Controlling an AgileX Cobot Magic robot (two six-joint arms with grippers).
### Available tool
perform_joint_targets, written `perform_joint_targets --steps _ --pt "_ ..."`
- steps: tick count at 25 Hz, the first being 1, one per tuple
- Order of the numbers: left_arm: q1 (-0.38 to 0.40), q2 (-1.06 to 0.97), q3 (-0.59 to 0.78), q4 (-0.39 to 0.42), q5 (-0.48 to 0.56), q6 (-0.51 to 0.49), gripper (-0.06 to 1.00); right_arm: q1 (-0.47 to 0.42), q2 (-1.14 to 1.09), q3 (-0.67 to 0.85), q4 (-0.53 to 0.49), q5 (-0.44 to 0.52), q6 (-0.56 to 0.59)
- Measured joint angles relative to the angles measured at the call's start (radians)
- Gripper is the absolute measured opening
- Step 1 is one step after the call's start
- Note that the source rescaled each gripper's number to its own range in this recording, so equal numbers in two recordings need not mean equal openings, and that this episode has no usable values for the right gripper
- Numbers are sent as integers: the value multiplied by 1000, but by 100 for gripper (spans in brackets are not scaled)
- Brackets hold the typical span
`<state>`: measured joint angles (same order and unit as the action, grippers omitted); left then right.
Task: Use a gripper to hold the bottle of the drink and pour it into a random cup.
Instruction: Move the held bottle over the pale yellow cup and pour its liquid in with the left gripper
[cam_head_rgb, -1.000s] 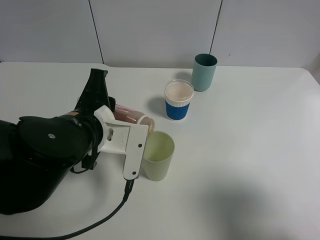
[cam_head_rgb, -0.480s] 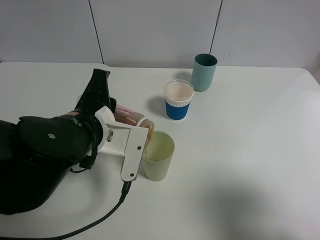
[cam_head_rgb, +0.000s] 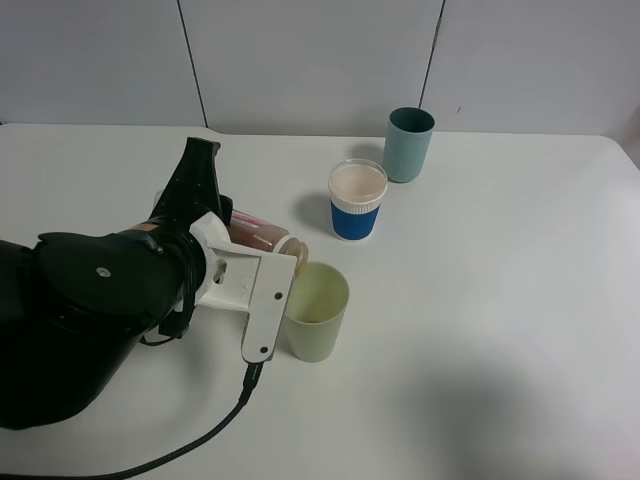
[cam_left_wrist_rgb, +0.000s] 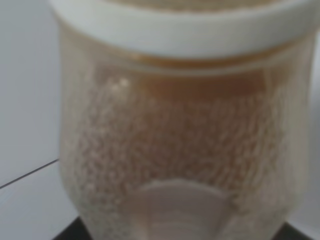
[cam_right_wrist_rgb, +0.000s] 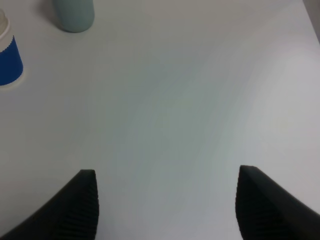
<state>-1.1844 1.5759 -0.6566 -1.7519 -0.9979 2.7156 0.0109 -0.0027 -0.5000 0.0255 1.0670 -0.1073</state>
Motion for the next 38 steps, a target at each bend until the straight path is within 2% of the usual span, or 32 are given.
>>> perform_joint_targets --steps 26,38 --pt "0 39 -38 -1 -7 2 0 0 0 0 0 0 0" --pt "0 39 -38 -1 -16 54 0 0 0 0 0 0 0"
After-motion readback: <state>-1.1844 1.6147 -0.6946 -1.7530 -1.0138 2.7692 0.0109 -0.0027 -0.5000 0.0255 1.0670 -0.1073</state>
